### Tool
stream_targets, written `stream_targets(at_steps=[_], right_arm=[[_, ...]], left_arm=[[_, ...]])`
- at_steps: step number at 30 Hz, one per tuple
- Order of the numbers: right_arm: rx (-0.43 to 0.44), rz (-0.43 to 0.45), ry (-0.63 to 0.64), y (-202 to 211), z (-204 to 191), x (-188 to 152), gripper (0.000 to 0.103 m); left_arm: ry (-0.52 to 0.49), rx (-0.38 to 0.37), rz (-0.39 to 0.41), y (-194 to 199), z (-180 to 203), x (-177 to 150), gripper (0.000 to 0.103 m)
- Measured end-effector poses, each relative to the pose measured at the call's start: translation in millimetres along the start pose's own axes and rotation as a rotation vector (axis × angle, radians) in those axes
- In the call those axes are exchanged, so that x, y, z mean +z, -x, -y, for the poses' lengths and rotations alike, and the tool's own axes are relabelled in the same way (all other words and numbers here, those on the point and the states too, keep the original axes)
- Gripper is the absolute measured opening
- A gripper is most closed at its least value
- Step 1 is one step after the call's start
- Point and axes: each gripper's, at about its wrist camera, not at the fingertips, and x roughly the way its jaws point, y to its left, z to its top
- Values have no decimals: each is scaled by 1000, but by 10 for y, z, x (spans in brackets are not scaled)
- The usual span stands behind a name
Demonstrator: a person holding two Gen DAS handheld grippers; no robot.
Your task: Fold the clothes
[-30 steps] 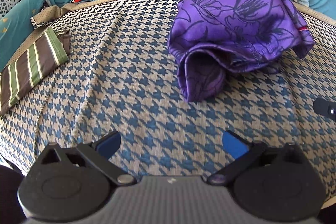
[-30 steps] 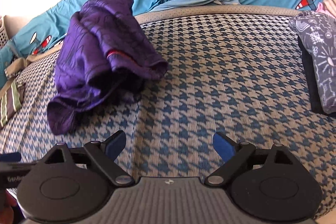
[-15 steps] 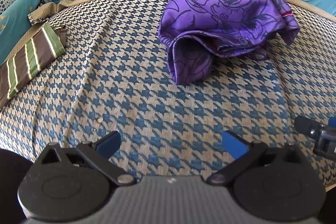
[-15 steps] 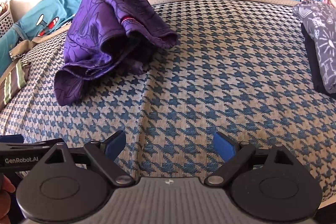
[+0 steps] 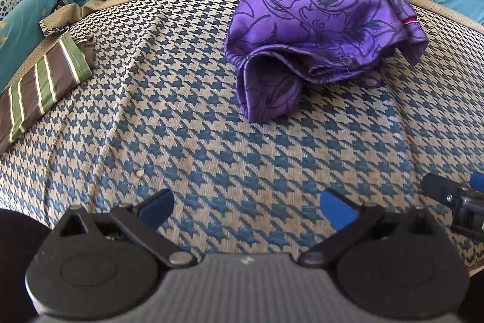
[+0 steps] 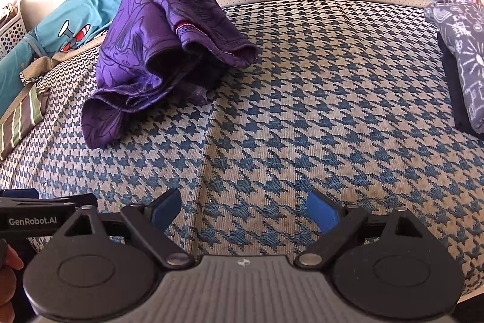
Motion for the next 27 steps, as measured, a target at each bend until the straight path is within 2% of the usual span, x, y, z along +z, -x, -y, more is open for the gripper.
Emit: stream_targets(at_steps=[27], right_arm=[[6,-18,3,-21,2,-4,90]], left_arm=[[14,-12,-11,-18,0,-7,103]])
